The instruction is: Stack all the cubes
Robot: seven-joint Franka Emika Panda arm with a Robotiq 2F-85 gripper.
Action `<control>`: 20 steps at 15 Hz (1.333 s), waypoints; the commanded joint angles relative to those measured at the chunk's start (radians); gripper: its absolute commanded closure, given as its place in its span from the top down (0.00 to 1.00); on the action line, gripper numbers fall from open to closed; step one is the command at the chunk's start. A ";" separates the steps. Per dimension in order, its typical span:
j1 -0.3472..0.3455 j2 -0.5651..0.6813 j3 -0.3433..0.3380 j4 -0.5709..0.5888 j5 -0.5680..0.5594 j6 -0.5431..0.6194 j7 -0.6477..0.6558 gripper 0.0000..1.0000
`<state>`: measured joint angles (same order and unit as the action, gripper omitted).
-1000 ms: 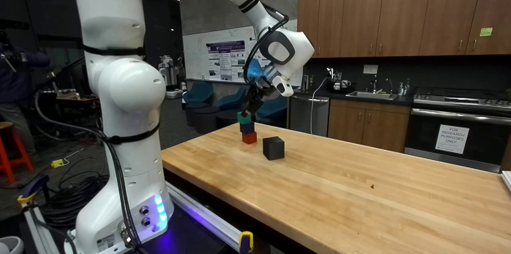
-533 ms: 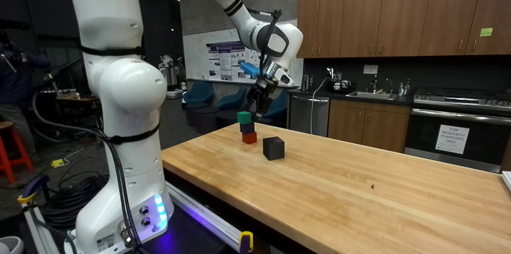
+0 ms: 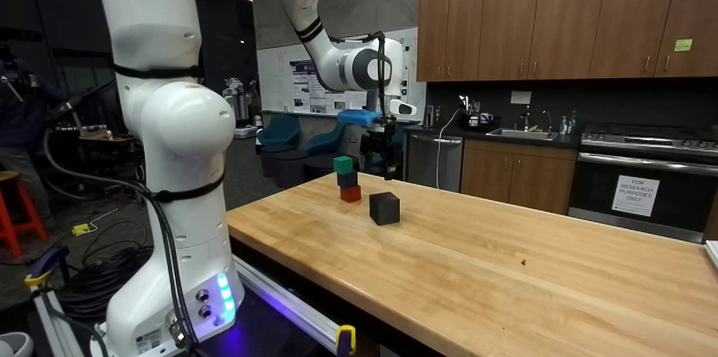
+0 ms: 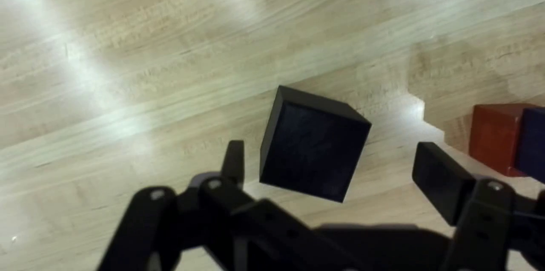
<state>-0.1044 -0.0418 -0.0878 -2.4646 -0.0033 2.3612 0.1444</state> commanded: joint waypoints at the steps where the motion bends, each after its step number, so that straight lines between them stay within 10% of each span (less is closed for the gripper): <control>1: 0.002 0.009 0.005 -0.052 -0.072 0.153 0.071 1.00; 20: 0.056 0.223 -0.043 -0.051 -0.103 0.420 0.305 1.00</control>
<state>-0.0701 0.1510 -0.1016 -2.5339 -0.0976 2.7607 0.4291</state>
